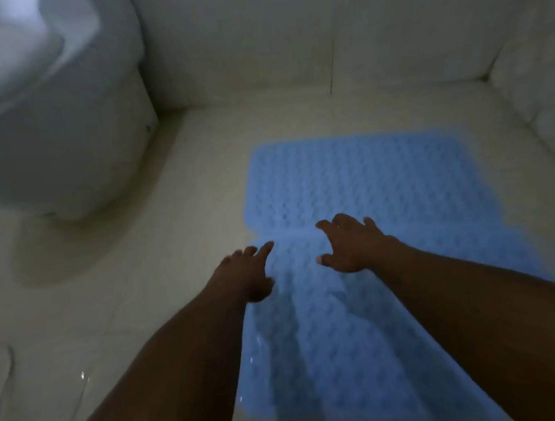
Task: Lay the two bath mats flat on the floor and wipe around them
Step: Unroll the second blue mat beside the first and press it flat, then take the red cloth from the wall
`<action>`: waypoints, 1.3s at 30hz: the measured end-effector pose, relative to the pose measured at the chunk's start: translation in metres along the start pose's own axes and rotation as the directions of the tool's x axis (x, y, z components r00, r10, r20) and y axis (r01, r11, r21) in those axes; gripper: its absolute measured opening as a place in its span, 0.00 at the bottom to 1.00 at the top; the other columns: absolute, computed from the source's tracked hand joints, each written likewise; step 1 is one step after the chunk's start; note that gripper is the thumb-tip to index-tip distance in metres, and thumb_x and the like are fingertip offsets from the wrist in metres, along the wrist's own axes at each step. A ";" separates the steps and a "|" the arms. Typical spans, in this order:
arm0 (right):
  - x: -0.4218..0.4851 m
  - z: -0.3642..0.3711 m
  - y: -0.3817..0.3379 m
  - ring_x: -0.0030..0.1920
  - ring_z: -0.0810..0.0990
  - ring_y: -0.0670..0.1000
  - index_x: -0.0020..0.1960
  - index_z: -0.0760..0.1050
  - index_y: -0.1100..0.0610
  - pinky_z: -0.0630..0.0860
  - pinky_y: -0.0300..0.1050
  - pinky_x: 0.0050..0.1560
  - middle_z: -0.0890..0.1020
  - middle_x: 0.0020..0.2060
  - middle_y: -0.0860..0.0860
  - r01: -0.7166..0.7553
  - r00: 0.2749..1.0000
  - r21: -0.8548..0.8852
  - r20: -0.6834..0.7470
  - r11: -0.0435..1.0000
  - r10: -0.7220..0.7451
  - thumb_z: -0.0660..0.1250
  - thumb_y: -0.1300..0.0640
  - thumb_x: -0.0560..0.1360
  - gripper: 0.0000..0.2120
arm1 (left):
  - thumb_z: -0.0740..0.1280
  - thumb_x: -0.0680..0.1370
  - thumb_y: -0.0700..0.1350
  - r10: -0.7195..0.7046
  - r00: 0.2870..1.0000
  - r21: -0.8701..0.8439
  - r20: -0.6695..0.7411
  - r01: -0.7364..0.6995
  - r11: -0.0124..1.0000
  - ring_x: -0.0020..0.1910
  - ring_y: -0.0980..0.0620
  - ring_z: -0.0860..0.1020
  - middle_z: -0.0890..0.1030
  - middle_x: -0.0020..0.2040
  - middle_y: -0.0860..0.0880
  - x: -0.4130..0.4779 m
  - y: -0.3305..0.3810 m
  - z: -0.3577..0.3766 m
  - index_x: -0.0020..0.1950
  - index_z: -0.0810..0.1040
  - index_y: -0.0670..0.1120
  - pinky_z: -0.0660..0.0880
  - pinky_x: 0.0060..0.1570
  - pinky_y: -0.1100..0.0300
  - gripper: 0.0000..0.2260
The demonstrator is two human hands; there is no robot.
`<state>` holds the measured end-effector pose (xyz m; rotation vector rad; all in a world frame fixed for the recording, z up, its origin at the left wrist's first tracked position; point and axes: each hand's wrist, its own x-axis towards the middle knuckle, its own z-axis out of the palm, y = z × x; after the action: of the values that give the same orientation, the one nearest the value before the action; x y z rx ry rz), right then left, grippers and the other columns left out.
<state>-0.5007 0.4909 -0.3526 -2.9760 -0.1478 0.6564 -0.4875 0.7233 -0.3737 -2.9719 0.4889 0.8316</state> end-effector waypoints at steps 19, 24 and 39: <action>-0.145 -0.447 0.076 0.72 0.68 0.62 0.80 0.49 0.48 0.69 0.58 0.70 0.61 0.76 0.59 -0.059 0.727 0.061 -0.682 0.996 0.085 0.69 0.42 0.76 0.41 | 0.65 0.81 0.57 0.220 0.629 0.256 -0.746 -0.034 0.966 0.75 0.39 0.65 0.62 0.80 0.44 -0.109 0.154 -0.459 0.83 0.45 0.57 0.67 0.70 0.40 0.37; -0.160 -0.462 0.076 0.71 0.69 0.62 0.80 0.49 0.47 0.70 0.58 0.69 0.62 0.76 0.59 -0.053 0.701 0.062 -0.708 0.997 0.081 0.69 0.42 0.76 0.41 | 0.66 0.80 0.57 0.240 0.610 0.278 -0.755 -0.033 0.960 0.75 0.38 0.64 0.61 0.80 0.45 -0.119 0.164 -0.469 0.83 0.45 0.58 0.67 0.70 0.39 0.38; -0.043 -0.382 0.149 0.71 0.68 0.61 0.79 0.52 0.47 0.69 0.56 0.68 0.62 0.75 0.58 -0.038 0.779 0.130 -0.617 0.991 0.111 0.70 0.44 0.76 0.40 | 0.65 0.80 0.56 0.297 0.709 0.303 -0.640 -0.122 0.945 0.76 0.40 0.63 0.59 0.81 0.46 0.037 0.159 -0.391 0.82 0.45 0.58 0.66 0.71 0.41 0.37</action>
<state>-0.3664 0.3131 -0.0055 -2.9135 0.0577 -0.3377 -0.3090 0.5222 -0.0460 -2.9193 0.8824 -0.3701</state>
